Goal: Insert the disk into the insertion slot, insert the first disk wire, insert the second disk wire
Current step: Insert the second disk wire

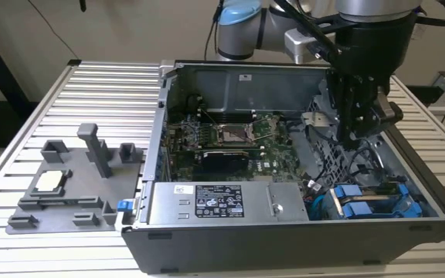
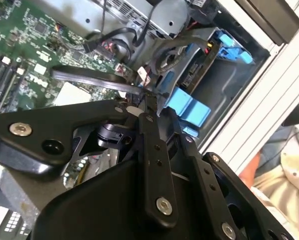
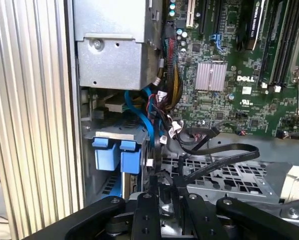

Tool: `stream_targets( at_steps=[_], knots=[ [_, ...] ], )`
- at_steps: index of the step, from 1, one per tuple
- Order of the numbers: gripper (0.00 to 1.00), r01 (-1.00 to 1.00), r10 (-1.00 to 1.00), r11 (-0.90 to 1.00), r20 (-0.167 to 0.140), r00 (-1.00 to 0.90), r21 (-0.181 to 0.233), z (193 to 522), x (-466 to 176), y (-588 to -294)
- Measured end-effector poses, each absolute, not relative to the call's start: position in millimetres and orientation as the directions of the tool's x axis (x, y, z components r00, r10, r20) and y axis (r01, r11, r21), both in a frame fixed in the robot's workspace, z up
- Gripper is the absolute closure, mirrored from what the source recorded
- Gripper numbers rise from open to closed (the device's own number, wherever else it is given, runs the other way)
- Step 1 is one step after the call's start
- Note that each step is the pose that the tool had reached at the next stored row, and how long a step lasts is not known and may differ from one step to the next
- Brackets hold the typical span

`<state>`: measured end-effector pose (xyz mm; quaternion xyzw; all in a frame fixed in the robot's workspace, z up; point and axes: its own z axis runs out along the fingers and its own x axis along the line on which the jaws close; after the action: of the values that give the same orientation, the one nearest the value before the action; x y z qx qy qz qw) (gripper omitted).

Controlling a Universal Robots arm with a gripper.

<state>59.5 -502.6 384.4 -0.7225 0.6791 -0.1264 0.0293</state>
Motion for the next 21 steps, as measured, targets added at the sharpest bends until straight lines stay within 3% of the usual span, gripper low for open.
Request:
stream_targets(
  at_steps=[4, 21],
  knots=[
    [0.74, -0.974, -0.985, -0.082, 0.169, 0.046, -0.212, 381.6, 59.6, -500.8],
    [0.74, -0.974, -0.984, -0.083, 0.172, 0.047, -0.212, 378.0, 62.7, -498.7]
  ],
)
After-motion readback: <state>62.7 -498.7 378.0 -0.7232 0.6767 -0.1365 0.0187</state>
